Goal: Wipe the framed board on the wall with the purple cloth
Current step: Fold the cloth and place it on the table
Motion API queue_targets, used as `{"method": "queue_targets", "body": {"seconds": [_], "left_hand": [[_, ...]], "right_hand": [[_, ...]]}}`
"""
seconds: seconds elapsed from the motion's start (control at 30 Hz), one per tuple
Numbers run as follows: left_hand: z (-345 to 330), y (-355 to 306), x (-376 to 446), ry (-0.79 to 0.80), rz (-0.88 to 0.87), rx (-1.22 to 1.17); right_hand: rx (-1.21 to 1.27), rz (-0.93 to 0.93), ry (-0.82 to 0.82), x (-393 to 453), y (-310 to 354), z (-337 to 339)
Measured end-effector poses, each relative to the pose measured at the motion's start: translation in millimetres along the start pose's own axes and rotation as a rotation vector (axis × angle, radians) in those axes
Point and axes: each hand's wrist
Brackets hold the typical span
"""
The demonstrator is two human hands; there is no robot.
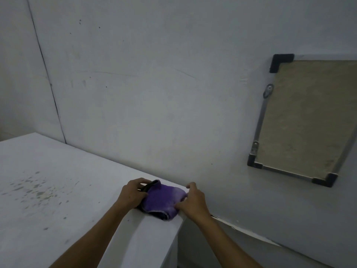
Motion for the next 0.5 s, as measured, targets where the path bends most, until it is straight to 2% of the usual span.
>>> {"method": "queue_targets", "body": {"seconds": [0.07,0.17,0.33,0.43,0.5], "left_hand": [[-3.9,-1.3,-1.6,0.025,0.023,-0.121],[-6.9,-9.6,-3.8,-0.024,-0.006,-0.231],[-22.0,-33.6,-16.2,-0.002,-0.268,0.062],[-38.8,-43.2,-23.6,0.072,-0.324,0.208],[-47.6,-44.9,-25.4,0.082,-0.344,0.214]], "right_hand": [[-0.013,-0.018,0.000,-0.5,1.2,-0.7],[-0.046,0.007,0.008,-2.2,0.6,-1.6],[0.000,-0.009,0.013,-5.1,-5.4,6.4],[0.115,-0.079,-0.025,-7.6,-6.9,8.6],[0.217,-0.146,-0.063,-10.0,-8.7,9.5]]}}
Point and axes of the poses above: each hand's wrist, its own x-axis towards the middle knuckle, its own z-axis out of the back of the hand, y = z × x, and after that the axes turned 10 degrees about z, right-handed
